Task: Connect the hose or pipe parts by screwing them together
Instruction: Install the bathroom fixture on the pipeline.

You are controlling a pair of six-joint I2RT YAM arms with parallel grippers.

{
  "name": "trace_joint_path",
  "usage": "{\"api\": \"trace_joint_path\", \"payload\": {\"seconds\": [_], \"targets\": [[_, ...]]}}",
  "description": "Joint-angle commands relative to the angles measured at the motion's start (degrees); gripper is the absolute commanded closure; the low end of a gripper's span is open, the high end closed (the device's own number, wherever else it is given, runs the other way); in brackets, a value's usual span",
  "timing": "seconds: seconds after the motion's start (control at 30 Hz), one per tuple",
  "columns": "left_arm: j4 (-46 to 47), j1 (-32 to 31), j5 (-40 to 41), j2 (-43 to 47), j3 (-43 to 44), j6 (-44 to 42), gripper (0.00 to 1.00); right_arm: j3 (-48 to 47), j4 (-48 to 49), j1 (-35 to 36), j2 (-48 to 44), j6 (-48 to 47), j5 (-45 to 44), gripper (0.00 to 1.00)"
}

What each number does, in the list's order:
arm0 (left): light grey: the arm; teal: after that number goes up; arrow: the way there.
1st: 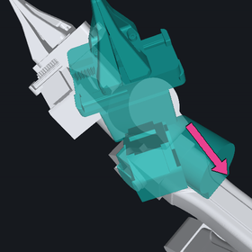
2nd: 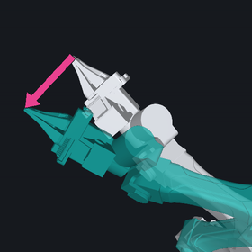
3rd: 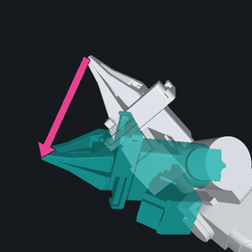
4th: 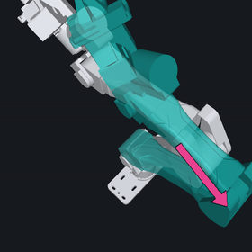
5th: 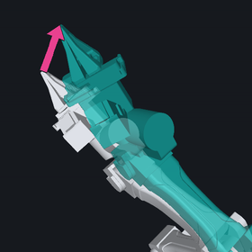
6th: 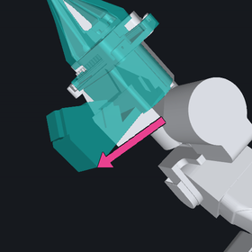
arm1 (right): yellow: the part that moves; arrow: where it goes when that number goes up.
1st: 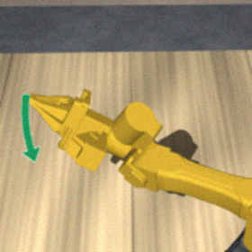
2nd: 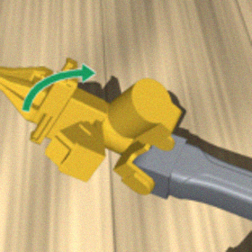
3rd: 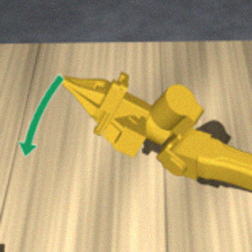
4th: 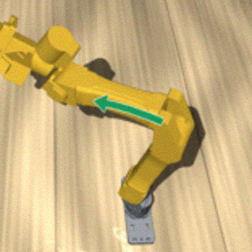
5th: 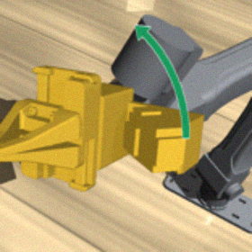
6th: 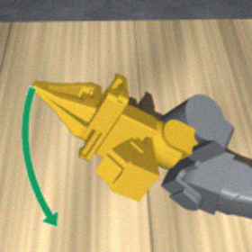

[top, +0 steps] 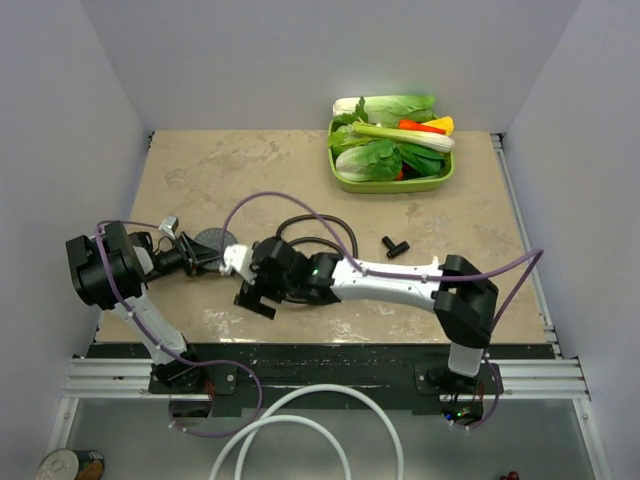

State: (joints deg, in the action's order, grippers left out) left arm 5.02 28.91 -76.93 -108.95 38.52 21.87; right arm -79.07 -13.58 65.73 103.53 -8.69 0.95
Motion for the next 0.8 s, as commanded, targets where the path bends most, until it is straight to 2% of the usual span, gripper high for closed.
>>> {"api": "trace_joint_path", "payload": {"seconds": [0.0,0.27,0.43,0.53,0.63,0.77], "targets": [[0.2,0.4,-3.9,1.8,-0.1,-0.1,1.0,-0.7,-6.2,3.1,1.3,-6.3,-12.5,0.02],[0.2,0.4,-4.2,1.9,-0.1,-0.2,1.0,-1.2,-4.4,4.7,5.5,-7.2,-19.4,0.05],[0.0,0.4,-4.4,2.2,-0.1,-0.2,1.0,-1.3,-3.0,4.7,7.4,-6.7,-18.3,0.1],[-0.2,0.4,-4.5,2.2,-0.1,-0.2,1.0,-1.4,-2.2,4.6,8.5,-5.9,-17.1,0.16],[-0.1,0.5,-4.6,2.0,0.0,-0.2,1.0,-1.9,-1.9,4.3,9.7,-4.8,-15.7,0.28],[-0.3,0.5,-4.7,2.1,0.0,-0.3,1.0,-2.3,-1.5,3.4,9.8,-3.3,-13.3,0.38]]}}
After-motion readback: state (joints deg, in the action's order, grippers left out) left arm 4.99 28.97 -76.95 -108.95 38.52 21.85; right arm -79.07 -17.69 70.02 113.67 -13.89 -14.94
